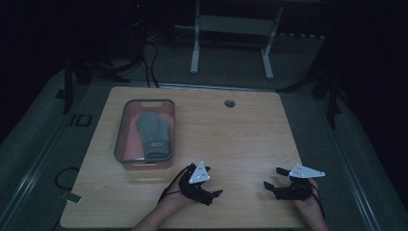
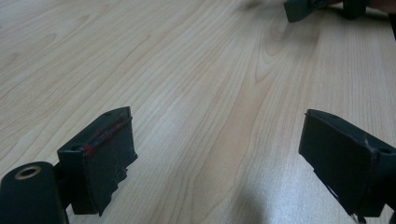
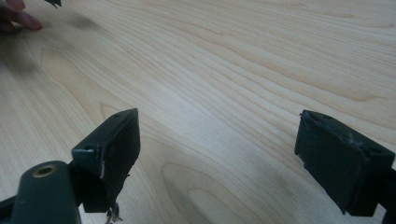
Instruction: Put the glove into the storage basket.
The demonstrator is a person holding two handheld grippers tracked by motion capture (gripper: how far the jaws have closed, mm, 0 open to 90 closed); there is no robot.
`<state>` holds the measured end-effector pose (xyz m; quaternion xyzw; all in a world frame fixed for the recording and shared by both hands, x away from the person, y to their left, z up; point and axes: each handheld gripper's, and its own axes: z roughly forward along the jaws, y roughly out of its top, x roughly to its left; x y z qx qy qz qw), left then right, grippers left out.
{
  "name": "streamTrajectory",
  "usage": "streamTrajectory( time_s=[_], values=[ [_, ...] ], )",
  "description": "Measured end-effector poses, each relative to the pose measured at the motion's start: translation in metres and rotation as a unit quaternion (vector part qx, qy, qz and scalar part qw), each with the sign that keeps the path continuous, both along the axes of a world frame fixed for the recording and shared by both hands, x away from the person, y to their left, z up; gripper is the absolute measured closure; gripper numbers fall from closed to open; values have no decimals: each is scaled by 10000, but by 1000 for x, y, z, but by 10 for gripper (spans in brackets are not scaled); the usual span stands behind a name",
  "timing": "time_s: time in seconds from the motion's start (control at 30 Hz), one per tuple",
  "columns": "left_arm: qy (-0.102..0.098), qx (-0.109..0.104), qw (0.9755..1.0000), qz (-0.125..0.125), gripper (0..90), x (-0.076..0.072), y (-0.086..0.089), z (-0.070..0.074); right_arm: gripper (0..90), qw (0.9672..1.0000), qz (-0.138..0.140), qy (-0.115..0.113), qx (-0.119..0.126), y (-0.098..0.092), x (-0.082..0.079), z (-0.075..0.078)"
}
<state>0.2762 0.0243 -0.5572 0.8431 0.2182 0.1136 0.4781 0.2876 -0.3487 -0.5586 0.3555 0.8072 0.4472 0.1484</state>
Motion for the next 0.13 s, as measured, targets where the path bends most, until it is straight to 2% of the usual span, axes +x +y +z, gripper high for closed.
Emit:
streamTrajectory(
  time_s=[0.13],
  values=[
    [-7, 28, 10000, -9, 108, 0, 0, -1, 141, 10000, -18, -12, 34, -1, -1, 0]
  ],
)
